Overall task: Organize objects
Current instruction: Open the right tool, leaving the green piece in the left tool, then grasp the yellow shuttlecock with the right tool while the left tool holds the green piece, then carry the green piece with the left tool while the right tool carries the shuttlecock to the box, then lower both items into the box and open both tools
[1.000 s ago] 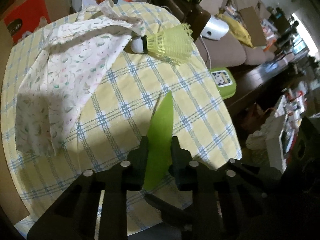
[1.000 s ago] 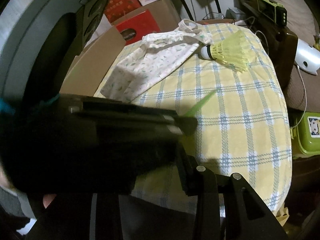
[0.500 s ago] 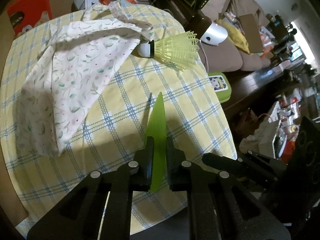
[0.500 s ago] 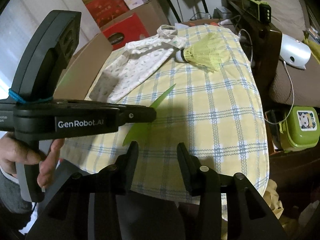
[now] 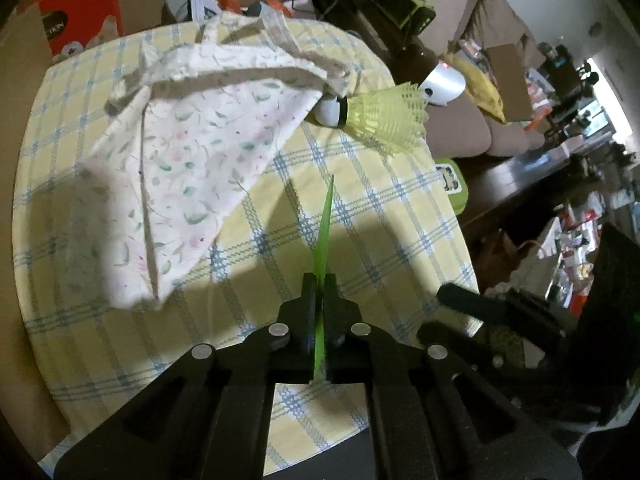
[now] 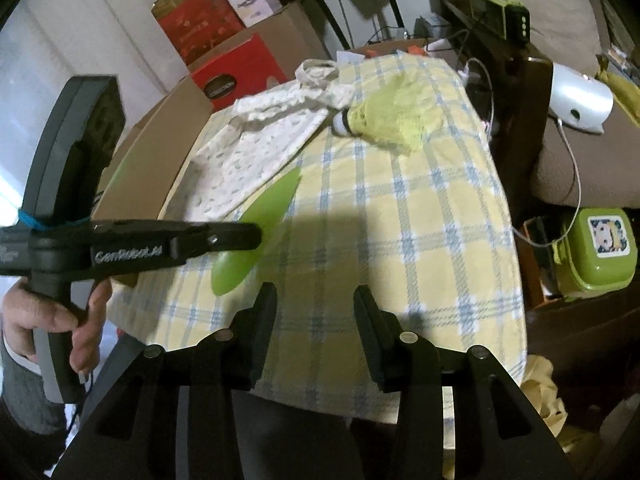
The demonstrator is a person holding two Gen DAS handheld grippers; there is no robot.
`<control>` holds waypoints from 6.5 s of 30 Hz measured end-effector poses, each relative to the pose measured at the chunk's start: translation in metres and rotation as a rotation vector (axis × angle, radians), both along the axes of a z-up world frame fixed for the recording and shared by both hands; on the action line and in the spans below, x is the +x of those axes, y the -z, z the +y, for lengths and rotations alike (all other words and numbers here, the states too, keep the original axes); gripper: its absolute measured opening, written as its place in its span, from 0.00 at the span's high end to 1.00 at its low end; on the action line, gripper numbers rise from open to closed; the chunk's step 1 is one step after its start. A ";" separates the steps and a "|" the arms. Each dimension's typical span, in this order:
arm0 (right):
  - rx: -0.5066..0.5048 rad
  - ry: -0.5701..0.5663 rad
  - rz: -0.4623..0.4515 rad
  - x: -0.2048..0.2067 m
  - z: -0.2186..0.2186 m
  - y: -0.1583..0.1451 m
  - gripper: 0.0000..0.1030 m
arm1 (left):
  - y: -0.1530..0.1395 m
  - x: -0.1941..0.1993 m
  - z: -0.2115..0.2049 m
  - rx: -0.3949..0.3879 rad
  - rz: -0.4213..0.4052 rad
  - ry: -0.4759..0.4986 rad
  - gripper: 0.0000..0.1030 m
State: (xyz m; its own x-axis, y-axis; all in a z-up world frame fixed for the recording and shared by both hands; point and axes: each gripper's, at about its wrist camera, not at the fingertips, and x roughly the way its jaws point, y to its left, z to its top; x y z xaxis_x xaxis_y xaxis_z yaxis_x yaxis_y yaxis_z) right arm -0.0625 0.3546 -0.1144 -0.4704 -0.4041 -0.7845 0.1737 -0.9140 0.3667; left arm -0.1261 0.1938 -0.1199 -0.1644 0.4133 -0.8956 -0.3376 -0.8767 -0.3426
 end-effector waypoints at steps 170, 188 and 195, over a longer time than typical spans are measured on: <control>0.160 -0.255 0.101 -0.184 -0.342 -0.079 0.66 | -0.064 -0.081 -0.322 -0.179 0.263 -0.595 0.82; 0.234 -0.184 0.197 -0.158 -0.303 -0.105 0.52 | -0.084 -0.059 -0.311 -0.192 0.314 -0.601 0.41; 0.261 -0.141 0.217 -0.152 -0.276 -0.108 0.22 | -0.096 -0.053 -0.300 -0.183 0.343 -0.592 0.21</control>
